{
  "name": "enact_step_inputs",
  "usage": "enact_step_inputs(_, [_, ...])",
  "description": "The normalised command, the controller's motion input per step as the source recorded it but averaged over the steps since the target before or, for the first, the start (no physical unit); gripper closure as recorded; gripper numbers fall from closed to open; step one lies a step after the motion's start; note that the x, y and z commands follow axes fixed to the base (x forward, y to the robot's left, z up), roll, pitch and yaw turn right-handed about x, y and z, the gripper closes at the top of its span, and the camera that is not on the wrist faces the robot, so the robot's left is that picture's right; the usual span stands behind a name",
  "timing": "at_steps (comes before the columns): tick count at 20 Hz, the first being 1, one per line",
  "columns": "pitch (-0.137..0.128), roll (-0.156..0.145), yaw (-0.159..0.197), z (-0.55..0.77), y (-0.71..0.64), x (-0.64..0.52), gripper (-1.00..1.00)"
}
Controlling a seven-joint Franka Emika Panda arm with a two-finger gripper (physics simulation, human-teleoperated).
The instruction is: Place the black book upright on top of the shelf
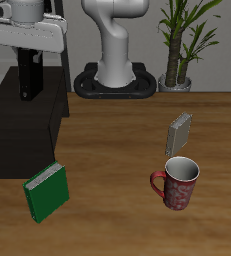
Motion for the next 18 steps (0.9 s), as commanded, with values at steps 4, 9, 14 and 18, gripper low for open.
enact_step_inputs(4, [0.035,-0.009,-0.008,-0.20,0.01,0.02,1.00])
enact_step_inputs(9, [0.035,-0.031,0.004,-0.19,-0.03,0.04,1.00])
enact_step_inputs(14, [0.031,-0.039,-0.009,-0.17,-0.04,0.04,-1.00])
enact_step_inputs(18, [0.030,-0.022,-0.015,-0.12,-0.02,0.01,-1.00])
